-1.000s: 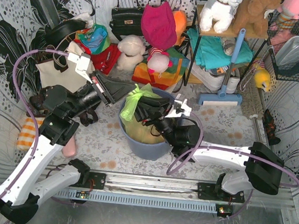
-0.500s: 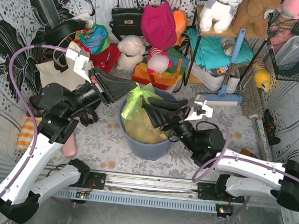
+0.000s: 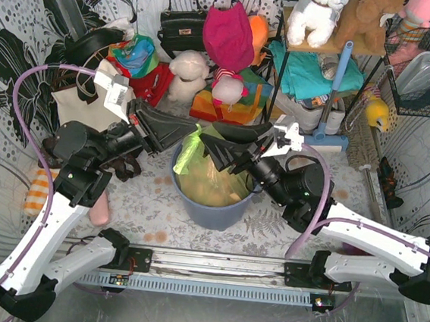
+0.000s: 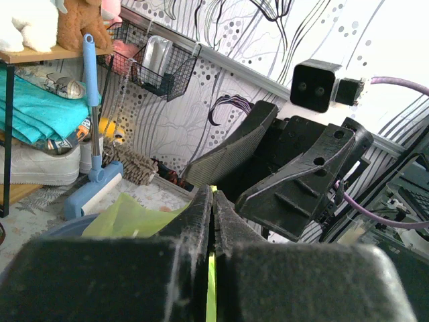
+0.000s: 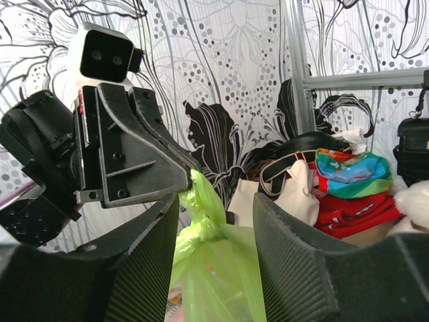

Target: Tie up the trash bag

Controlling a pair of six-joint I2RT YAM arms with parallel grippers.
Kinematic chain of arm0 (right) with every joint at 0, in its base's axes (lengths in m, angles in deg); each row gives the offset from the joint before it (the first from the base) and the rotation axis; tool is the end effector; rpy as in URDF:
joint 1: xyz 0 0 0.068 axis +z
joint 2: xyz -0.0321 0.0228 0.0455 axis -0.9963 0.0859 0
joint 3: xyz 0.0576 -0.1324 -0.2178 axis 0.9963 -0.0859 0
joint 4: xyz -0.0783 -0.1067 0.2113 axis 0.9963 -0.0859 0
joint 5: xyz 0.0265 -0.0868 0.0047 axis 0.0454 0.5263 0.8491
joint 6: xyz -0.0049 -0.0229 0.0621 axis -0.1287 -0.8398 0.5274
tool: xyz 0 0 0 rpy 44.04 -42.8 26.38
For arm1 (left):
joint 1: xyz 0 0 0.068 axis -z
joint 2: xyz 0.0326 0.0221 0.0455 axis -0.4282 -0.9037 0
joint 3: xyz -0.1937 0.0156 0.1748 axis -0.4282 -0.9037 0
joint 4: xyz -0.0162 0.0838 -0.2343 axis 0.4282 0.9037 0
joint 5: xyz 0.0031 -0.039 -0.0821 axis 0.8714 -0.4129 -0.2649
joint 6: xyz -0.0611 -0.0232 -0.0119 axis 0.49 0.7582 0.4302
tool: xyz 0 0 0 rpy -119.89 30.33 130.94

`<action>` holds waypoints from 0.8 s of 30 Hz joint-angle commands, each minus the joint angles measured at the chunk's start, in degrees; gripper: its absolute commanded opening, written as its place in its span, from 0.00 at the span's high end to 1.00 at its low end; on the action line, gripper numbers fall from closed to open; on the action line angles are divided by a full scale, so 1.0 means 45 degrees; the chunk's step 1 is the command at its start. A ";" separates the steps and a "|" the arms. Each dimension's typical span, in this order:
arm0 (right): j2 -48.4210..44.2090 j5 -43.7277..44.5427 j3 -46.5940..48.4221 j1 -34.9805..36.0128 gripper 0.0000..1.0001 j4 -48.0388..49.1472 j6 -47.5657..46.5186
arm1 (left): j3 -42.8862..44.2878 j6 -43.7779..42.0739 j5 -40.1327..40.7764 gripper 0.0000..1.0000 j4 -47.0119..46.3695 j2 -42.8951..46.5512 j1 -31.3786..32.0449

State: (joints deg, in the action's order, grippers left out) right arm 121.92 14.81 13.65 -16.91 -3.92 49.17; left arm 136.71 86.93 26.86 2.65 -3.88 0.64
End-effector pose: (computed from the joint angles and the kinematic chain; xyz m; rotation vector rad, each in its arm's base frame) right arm 0.0989 0.2188 0.4512 -0.3103 0.9728 1.1619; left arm 0.1320 -0.0994 0.4713 0.5101 1.2341 -1.2901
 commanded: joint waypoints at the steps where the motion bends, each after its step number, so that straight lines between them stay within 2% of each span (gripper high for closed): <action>1: 0.0389 0.0148 0.1082 -0.0009 0.50 -0.1592 -0.1018 | 0.0193 -0.0051 -0.0399 0.92 -0.1047 0.0192 0.0062; 7: 0.1070 -0.0238 0.1794 -0.0015 0.50 -0.2299 -0.1303 | 0.0108 0.0020 -0.0398 0.92 -0.1218 0.0197 0.0056; 10: 0.1175 -0.0361 0.1885 -0.0017 0.52 -0.2370 -0.1364 | 0.0074 0.0035 -0.0358 0.92 -0.1234 0.0168 0.0062; 12: 0.1179 -0.0224 0.1886 -0.0001 0.60 -0.2376 -0.1375 | 0.0095 0.0031 -0.0358 0.92 -0.1260 0.0171 0.0044; 15: 0.1108 -0.0057 0.1750 -0.0004 0.83 -0.2115 -0.1471 | 0.0095 0.0018 -0.0322 0.90 -0.1277 0.0221 0.0052; 16: 0.1066 -0.0016 0.1674 -0.0009 0.89 -0.1949 -0.1493 | 0.0110 0.0003 -0.0310 0.86 -0.1282 0.0246 0.0061; 18: 0.1000 0.0075 0.1583 -0.0017 0.97 -0.1716 -0.1507 | 0.0111 -0.0032 -0.0220 0.71 -0.1250 0.0317 0.0062; 21: 0.0945 0.0171 0.1553 -0.0003 1.00 -0.1635 -0.1520 | 0.0215 -0.0252 0.0182 0.57 -0.1098 0.0567 0.0061; 24: 0.0916 0.0192 0.1535 -0.0010 1.00 -0.1672 -0.1525 | 0.0424 -0.0488 0.0866 0.54 -0.1000 0.1058 0.0059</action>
State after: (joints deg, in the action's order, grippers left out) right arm 127.36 14.83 19.88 -16.91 -14.65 43.23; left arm 136.71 86.67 27.26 0.68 -2.02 0.64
